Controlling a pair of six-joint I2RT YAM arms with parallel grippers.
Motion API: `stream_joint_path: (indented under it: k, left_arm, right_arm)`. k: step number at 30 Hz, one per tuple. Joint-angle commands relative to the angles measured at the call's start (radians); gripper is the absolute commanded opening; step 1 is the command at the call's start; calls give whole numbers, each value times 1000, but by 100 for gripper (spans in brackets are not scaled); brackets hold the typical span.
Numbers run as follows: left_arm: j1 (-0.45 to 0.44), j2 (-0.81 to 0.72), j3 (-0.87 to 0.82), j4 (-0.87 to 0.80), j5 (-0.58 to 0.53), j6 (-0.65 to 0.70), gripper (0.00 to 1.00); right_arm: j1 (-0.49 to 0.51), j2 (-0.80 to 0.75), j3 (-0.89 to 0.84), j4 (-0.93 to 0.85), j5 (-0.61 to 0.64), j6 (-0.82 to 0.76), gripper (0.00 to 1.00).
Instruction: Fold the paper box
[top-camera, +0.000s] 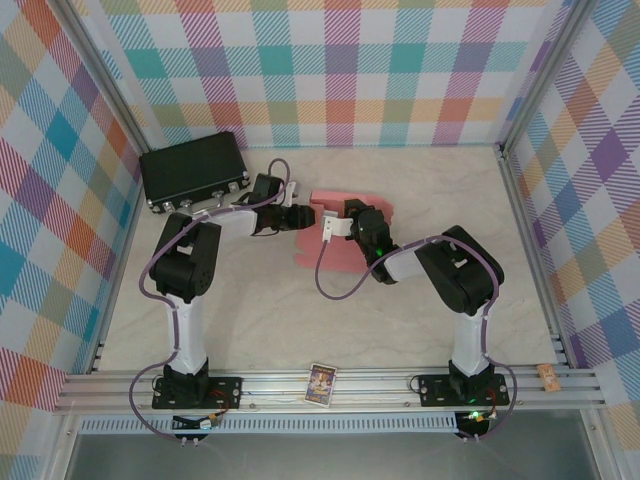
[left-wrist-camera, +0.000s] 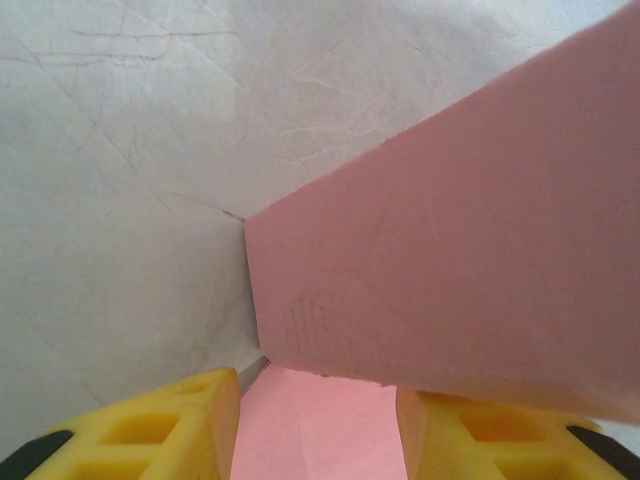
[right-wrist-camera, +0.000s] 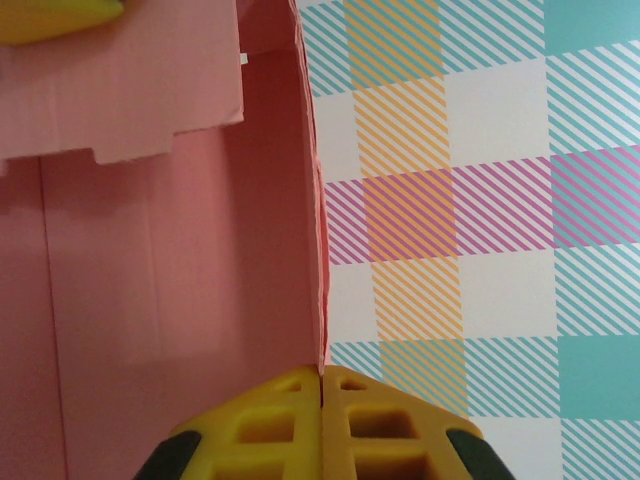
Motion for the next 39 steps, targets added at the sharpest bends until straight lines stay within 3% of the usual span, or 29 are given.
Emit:
stream_joint_path:
  k: [1, 7, 14, 39]
  left_arm:
    - [-16, 21, 22, 65, -14, 9, 46]
    - [-35, 22, 1, 159, -78, 18, 48]
    - [-49, 9, -67, 322, -164, 32, 42]
    - [-97, 45, -74, 427, -312, 28, 33]
  right_arm:
    - [8, 14, 19, -1, -4, 12, 0]
    - [8, 17, 23, -7, -5, 19, 0]
    - [8, 16, 25, -13, -9, 24, 0]
    - [16, 20, 43, -72, -17, 54, 0]
